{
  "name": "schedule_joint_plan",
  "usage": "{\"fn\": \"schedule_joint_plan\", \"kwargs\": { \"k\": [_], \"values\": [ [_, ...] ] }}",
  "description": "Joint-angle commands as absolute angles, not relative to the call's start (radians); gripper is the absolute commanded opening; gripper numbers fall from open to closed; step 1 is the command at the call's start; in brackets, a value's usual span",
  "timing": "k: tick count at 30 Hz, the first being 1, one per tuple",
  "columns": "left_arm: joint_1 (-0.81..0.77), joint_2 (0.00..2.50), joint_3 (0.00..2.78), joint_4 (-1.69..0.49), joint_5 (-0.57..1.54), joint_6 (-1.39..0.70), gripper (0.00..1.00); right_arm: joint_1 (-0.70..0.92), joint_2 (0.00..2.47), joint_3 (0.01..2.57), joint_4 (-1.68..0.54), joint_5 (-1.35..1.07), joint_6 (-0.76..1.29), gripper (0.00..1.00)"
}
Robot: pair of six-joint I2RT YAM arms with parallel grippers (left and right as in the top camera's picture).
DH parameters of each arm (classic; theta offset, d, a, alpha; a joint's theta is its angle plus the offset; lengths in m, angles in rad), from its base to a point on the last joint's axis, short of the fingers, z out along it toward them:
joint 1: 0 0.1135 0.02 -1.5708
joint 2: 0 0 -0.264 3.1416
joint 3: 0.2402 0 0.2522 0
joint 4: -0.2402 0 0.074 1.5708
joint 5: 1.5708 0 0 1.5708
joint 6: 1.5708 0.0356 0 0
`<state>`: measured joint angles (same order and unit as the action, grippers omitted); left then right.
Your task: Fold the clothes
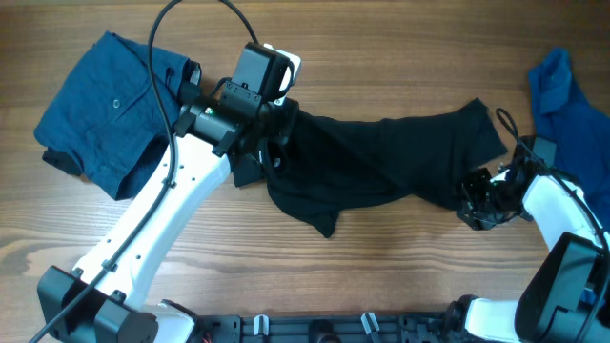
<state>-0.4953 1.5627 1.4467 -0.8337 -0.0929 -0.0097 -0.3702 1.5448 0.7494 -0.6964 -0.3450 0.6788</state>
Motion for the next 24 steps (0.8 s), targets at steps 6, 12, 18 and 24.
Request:
{"fn": "schedule_joint_plan", "kwargs": {
  "k": [6,12,18,24],
  "values": [
    [-0.493,1.547,1.461,-0.831,-0.109,-0.023,0.04,-0.373,1.556,0.711,-0.69,-0.217,0.759,0.49],
    [-0.493,1.547,1.461,-0.831,-0.109,-0.023,0.04,-0.373,1.556,0.647,-0.561,-0.244,0.706,0.31],
    [-0.493,1.547,1.461,-0.831,-0.11,-0.023,0.04,-0.374,1.538,0.68,-0.549,-0.333,0.478,0.04],
    [-0.493,1.544,1.461,-0.841,-0.11,-0.023,0.04,-0.375,1.375,0.819,-0.739,-0.337,0.417,0.04]
  ]
}}
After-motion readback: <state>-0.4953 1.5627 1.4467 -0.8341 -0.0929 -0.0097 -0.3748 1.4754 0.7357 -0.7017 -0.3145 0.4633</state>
